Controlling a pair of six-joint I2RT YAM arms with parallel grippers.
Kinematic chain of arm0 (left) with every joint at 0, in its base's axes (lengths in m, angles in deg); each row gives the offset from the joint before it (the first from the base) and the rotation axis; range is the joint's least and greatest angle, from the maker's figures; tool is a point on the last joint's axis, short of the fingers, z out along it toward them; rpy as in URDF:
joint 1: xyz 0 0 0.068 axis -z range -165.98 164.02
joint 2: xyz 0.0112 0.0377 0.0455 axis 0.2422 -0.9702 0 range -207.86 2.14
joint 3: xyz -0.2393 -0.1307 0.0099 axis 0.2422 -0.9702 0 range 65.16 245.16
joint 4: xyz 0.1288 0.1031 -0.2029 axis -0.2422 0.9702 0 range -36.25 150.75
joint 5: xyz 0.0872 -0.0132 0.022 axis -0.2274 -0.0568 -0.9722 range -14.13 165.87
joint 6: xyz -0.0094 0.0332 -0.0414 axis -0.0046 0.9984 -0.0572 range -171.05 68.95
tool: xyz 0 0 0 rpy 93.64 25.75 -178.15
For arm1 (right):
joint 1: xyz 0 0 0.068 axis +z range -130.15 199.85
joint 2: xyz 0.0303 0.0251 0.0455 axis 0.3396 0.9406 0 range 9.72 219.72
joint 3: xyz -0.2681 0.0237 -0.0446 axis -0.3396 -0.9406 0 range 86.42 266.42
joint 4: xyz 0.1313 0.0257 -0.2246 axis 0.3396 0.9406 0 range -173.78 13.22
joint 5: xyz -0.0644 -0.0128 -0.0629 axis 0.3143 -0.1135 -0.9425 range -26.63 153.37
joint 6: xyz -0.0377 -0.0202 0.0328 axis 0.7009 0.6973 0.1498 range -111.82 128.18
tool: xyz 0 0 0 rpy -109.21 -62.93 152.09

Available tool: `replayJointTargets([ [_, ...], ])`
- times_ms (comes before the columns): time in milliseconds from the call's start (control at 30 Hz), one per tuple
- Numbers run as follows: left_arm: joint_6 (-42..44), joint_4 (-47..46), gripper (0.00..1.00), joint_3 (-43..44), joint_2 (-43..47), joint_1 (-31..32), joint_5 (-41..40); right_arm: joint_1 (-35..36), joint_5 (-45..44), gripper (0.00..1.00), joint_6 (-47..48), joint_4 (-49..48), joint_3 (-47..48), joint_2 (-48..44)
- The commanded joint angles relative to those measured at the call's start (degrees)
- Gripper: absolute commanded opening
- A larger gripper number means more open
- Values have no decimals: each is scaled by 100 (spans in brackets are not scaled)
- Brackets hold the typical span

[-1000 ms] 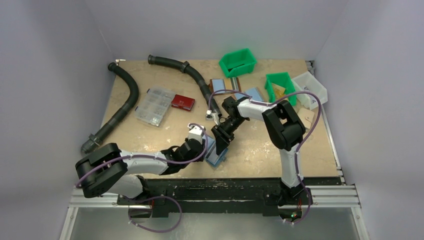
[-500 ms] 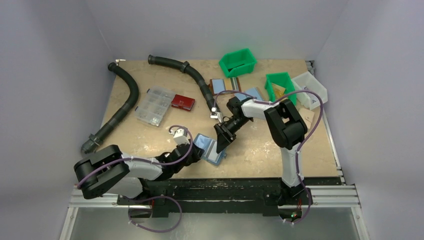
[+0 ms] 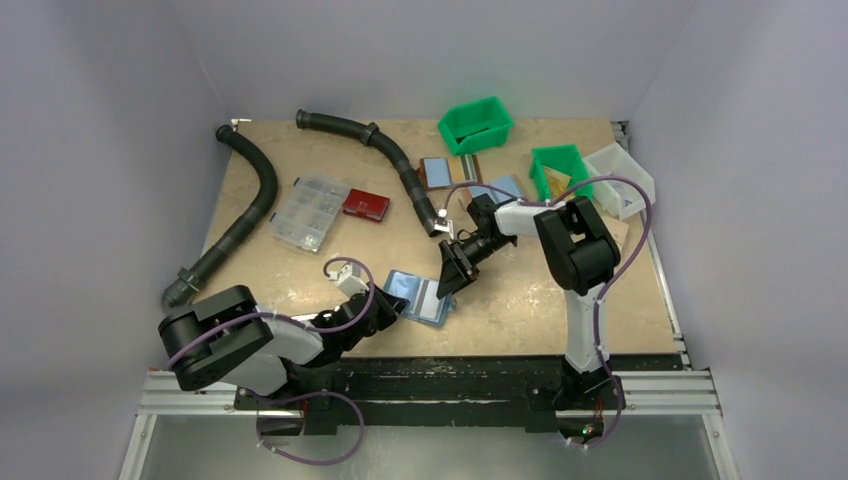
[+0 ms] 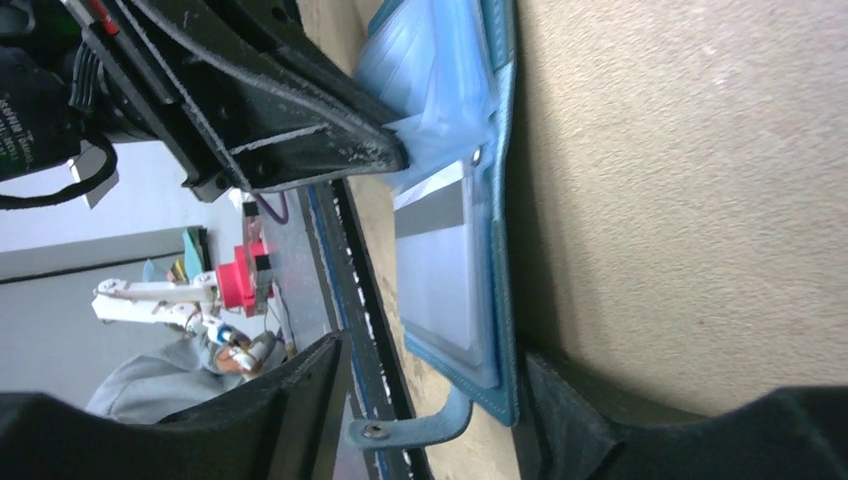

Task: Take the credit cards out of the card holder
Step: Remove the credit card from the card holder.

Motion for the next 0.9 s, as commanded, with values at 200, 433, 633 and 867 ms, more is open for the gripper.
replayJointTargets([
  [200, -281, 317, 5, -240, -69, 52, 534, 0, 39, 28, -811, -1424, -446, -5],
  [433, 805, 780, 41, -271, 869, -20, 601, -109, -567, 0, -249, -968, -215, -377],
  [633, 2403, 2286, 65, 447, 2000, -161, 1194, -84, -742, 0, 164, -465, 25, -676],
  [867, 3087, 3150, 64, 1304, 2861, -176, 1976, -47, -1033, 0, 242, -347, 92, -1122],
])
